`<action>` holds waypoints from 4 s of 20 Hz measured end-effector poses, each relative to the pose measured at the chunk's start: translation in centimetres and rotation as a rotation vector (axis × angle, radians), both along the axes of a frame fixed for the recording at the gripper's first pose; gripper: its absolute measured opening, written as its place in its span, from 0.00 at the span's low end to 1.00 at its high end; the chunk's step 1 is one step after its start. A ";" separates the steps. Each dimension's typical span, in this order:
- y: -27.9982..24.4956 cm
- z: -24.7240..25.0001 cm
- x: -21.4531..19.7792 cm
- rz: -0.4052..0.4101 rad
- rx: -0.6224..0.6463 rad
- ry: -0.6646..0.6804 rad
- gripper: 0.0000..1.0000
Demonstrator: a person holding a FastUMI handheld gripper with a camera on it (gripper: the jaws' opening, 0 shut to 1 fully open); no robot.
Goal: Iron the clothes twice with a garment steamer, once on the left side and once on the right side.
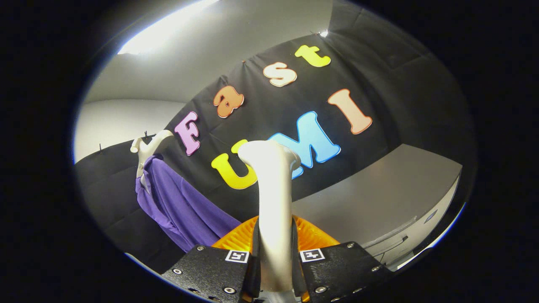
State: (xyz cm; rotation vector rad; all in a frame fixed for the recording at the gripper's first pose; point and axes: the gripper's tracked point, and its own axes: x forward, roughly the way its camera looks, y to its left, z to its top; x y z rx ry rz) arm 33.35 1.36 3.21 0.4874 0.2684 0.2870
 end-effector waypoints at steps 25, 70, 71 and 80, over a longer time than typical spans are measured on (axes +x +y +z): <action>21.5 12.2 -9.8 0.025 -0.278 -0.497 0.30; 25.6 -19.2 -13.4 0.143 -0.580 -0.058 0.31; 25.4 -20.0 -13.9 0.149 -0.588 -0.045 0.31; 24.6 -25.8 -16.6 0.191 -0.598 0.066 0.32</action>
